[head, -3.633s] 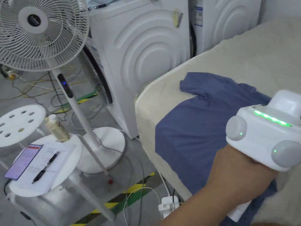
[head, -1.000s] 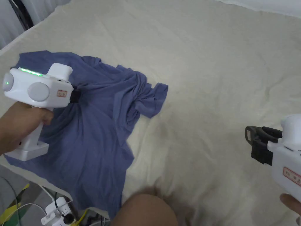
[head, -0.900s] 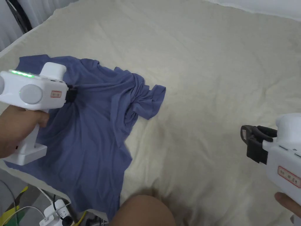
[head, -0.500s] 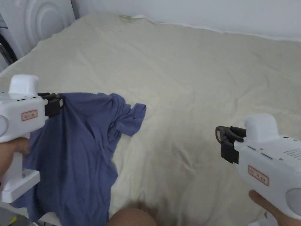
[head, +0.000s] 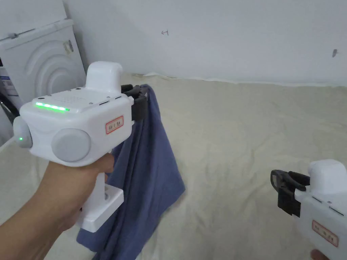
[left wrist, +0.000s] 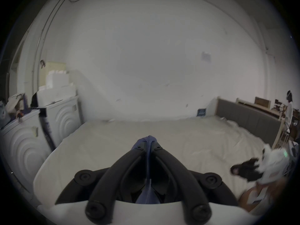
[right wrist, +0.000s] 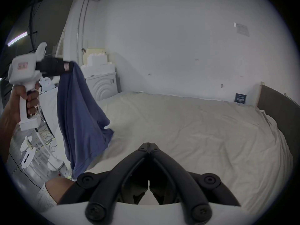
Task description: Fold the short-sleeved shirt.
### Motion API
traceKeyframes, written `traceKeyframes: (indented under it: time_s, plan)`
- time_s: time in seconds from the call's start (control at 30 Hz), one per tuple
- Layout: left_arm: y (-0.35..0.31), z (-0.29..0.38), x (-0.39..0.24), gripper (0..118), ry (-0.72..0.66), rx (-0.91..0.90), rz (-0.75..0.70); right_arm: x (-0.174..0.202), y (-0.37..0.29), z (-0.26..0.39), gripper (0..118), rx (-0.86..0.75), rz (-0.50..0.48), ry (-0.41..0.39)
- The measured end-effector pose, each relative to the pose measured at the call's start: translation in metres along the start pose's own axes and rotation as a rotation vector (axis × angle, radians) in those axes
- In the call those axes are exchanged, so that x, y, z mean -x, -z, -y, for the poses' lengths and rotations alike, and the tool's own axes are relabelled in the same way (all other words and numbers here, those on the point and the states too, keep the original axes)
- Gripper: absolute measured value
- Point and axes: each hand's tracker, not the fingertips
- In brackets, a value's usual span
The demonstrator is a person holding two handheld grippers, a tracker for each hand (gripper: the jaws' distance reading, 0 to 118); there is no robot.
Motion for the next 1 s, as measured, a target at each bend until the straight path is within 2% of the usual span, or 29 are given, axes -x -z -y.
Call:
traceKeyframes:
  time_s: [0.3, 0.37, 0.57, 0.8, 1.0]
  plan:
    - [0.043, -0.111, -0.146, 5, -0.052, -0.183, 0.236, -0.087, -0.075, 0.005, 0, -0.069, 0.174, 0.085]
    - [0.058, -0.131, -0.175, 5, -0.112, -0.218, 0.271, -0.105, -0.093, 0.011, 0, -0.076, 0.225, 0.101]
    - [0.131, -0.165, -0.253, 5, -0.113, -0.220, 0.358, -0.151, -0.134, 0.028, 0, -0.066, 0.334, 0.144]
    - [0.205, -0.127, -0.294, 5, -0.132, -0.151, 0.384, -0.180, -0.149, 0.048, 0, -0.030, 0.408, 0.167]
    - [0.242, -0.031, -0.256, 5, -0.092, 0.012, 0.330, -0.191, -0.124, 0.051, 0, 0.004, 0.407, 0.173]
